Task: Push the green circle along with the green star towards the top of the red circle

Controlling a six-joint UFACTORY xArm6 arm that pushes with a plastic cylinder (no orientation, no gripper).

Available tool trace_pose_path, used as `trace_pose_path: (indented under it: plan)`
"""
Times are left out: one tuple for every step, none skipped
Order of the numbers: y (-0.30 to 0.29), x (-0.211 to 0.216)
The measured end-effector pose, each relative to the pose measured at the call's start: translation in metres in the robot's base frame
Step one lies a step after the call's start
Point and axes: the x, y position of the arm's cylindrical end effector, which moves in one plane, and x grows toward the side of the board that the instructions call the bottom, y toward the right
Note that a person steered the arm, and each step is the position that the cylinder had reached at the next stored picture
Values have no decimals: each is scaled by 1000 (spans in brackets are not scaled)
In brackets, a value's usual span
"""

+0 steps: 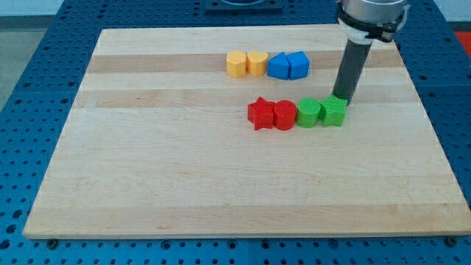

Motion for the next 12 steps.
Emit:
trace_pose_path:
  plan:
    - [1,0]
    - [3,4]
    - [3,12]
    - [3,17]
    - [10,17]
    - [38,17]
    - [47,24]
    - [47,51]
    - [38,56]
    - [27,54]
    - [19,47]
    - [1,45]
